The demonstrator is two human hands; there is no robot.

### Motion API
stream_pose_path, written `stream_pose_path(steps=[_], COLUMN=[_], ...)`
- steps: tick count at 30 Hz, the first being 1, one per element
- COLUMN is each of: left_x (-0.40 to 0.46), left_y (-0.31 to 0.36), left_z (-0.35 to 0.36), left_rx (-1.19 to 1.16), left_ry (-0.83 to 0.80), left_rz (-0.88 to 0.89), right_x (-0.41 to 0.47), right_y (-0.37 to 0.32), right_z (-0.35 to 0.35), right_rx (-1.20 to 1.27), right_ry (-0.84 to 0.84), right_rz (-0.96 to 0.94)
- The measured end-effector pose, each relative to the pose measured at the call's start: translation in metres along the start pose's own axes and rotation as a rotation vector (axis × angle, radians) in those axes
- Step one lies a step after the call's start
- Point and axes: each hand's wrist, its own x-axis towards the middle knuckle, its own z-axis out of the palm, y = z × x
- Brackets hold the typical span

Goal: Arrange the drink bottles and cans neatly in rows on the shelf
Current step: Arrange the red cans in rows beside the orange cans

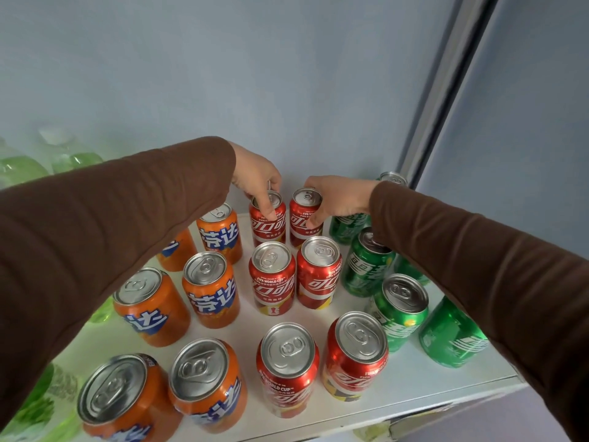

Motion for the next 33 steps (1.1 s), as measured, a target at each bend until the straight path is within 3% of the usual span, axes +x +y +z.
stream_pose_path(steps=[5, 16, 22, 33], left_x=[-0.008, -0.079, -0.126, -0.187], left_y=[-0.002, 0.03, 0.08, 0.172], left_z=[-0.007, -0.021, 0.013, 0.114], left_rx=[-0.029, -0.174, -0.137, 0.002], left_ry=[0.043, 0.51, 0.506, 0.7], left_rz=[0.004, 0.19, 0.268, 0.246], right_x=[-0.006, -0.096, -0.164, -0.278], right_y=[0.002, 0.009, 0.019, 0.064], right_z=[-0.001, -0.015, -0.001, 0.053], right_rx=[0.067, 0.287, 0.331, 0.267], right_ry=[0.02, 0.361, 0.472, 0.581], right_rz=[0.018, -0.07, -0.107, -0.279])
